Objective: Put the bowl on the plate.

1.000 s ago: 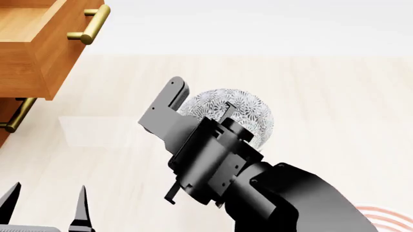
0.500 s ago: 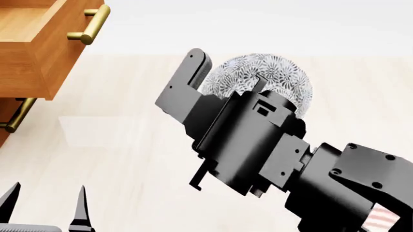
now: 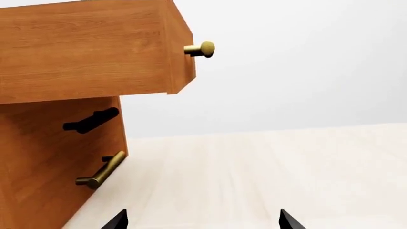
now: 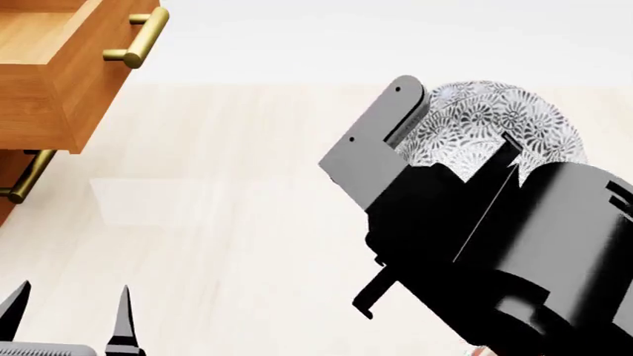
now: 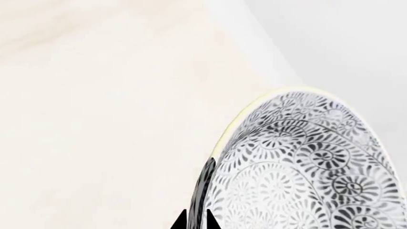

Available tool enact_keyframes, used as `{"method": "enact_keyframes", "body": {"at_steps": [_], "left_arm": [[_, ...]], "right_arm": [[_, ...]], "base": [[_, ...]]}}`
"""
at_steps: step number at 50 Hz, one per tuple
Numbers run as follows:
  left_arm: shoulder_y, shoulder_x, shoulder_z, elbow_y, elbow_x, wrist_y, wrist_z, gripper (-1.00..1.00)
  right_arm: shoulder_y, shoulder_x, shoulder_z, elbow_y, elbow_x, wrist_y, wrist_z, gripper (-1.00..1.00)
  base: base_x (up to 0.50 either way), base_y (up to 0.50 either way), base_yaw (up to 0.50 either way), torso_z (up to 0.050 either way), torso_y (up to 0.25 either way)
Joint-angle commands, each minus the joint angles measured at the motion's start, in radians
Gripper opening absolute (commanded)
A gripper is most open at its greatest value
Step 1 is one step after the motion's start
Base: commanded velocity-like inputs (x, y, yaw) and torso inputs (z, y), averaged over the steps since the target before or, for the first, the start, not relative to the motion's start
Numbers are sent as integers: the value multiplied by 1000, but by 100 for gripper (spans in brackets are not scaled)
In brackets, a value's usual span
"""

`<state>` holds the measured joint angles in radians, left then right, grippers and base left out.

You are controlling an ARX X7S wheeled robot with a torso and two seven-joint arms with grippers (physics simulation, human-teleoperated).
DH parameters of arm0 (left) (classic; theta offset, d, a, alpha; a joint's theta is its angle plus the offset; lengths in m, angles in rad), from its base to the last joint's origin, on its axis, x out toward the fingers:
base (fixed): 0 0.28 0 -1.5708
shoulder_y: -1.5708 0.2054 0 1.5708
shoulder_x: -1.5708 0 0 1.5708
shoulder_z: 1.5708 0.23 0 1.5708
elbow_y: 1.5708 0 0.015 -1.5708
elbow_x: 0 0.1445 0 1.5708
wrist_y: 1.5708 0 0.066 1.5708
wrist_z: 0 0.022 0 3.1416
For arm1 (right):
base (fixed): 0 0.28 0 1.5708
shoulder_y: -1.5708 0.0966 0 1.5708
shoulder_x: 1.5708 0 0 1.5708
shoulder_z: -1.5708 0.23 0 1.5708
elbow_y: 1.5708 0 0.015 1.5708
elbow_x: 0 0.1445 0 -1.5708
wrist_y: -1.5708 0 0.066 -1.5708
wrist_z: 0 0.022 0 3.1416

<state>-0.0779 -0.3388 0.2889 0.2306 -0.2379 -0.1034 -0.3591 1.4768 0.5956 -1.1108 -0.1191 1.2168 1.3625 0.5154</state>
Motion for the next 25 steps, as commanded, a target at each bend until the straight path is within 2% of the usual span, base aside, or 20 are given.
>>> {"method": "enact_keyframes", "body": {"at_steps": [1, 14, 25], "left_arm": [[-2, -1, 2, -11, 1, 7, -2, 100], [-1, -4, 1, -9, -4, 7, -6, 100], [-10, -2, 8, -19, -3, 8, -7, 100]], "right_arm": [[-58, 140, 137, -150, 156, 61, 205, -100], [-153, 296, 221, -276, 371, 17, 401, -100], [-243, 394, 244, -349, 421, -58, 447, -100]], "base": [[0, 0, 0, 0, 0], [0, 0, 0, 0, 0], [0, 0, 0, 0, 1]]}}
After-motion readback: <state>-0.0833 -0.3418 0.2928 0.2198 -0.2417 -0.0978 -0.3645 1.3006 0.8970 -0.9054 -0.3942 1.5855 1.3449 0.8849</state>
